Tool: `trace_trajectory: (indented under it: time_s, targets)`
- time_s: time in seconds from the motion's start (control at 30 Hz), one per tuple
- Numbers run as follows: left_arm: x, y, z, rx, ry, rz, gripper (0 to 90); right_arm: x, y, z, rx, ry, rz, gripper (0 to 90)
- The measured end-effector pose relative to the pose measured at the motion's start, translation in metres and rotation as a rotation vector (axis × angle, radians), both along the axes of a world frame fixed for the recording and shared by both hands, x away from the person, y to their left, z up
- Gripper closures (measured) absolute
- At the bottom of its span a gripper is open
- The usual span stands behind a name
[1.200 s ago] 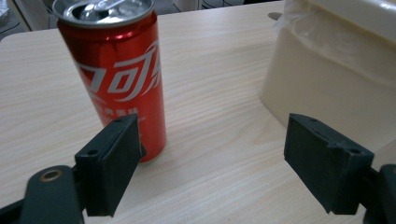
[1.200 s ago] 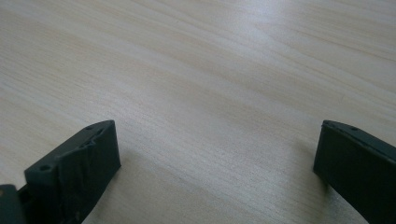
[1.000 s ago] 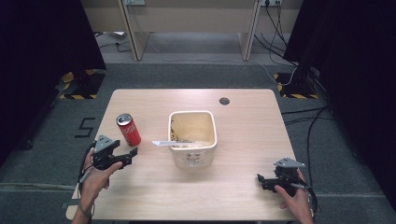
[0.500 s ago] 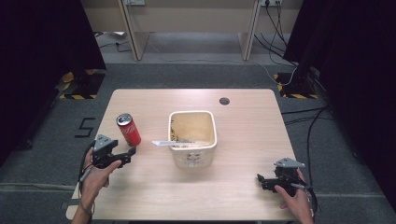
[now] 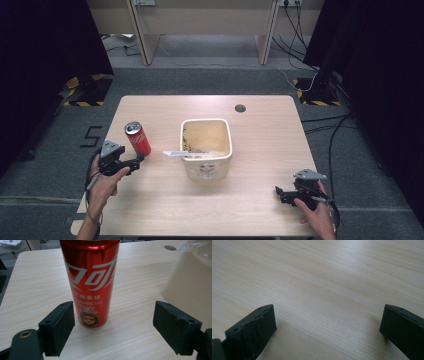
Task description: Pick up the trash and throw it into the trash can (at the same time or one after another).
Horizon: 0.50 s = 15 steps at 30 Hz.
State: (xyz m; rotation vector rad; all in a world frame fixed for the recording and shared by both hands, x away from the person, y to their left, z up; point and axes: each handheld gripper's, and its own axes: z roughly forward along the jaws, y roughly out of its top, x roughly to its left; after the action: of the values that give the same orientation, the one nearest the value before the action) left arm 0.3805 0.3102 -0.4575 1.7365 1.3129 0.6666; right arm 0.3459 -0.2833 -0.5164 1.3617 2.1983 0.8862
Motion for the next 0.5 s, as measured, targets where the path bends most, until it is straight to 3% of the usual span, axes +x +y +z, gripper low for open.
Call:
trace_trajectory:
  time_s: [0.5]
  targets:
    - [0.025, 0.004, 0.001, -0.010, -0.005, 0.041, 17.0, 0.000, 0.000, 0.000, -0.001, -0.001, 0.001, 0.2]
